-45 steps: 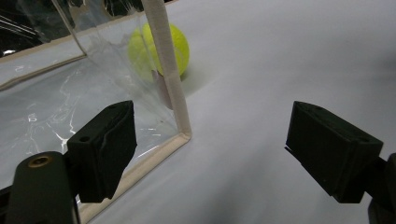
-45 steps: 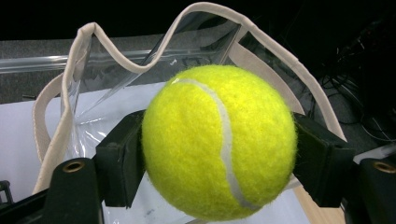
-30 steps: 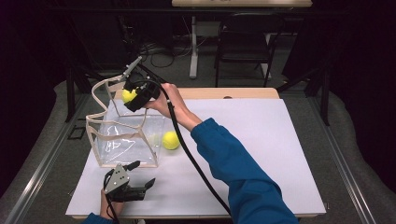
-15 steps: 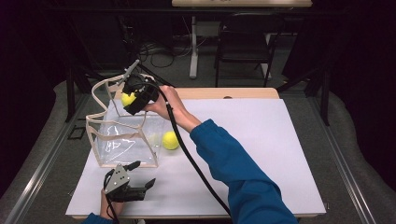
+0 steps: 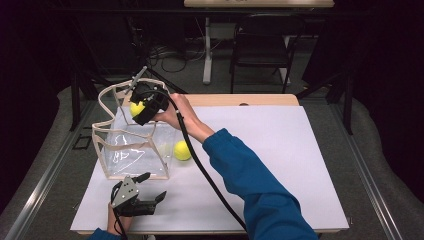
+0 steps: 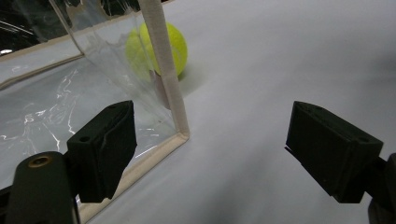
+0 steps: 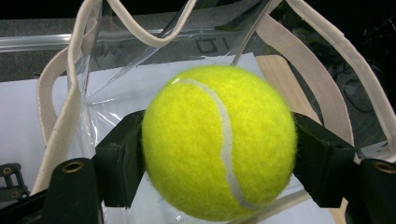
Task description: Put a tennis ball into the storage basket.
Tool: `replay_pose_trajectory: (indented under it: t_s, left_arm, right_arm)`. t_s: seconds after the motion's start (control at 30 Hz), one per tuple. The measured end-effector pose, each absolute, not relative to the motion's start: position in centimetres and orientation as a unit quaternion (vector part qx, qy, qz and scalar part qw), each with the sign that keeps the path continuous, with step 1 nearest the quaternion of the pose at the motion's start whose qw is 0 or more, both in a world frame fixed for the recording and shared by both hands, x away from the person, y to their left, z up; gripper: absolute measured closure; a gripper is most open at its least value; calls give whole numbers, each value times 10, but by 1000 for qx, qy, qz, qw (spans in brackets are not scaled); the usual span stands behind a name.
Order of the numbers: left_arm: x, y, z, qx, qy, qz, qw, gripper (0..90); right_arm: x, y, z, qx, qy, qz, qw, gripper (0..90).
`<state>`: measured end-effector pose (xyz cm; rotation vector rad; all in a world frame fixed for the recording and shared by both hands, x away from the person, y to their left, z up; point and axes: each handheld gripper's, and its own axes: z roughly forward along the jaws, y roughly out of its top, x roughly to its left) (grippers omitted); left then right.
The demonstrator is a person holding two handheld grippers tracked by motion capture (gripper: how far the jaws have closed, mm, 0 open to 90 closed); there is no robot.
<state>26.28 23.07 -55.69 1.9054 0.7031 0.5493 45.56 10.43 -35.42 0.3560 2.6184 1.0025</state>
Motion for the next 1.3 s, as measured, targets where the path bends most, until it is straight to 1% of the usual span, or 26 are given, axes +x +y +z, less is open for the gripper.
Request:
replay_pose_trajectory:
  t_s: [1.07, 1.1, 1.27, 1.3]
  left_arm:
    - [263, 230, -557, 787, 289, 228, 495, 162]
    - [263, 230, -557, 787, 289, 228, 495, 162]
    - [263, 232, -557, 786, 291, 227, 495, 161]
    - [263, 231, -556, 786, 292, 229, 495, 161]
  right_arm:
    - [459, 113, -365, 141, 925, 324, 138, 253]
    - [459, 113, -365, 141, 925, 324, 138, 143]
    - [459, 113, -365, 141, 925, 324, 138, 143]
    - [459, 104, -356, 152, 909, 363, 135, 134]
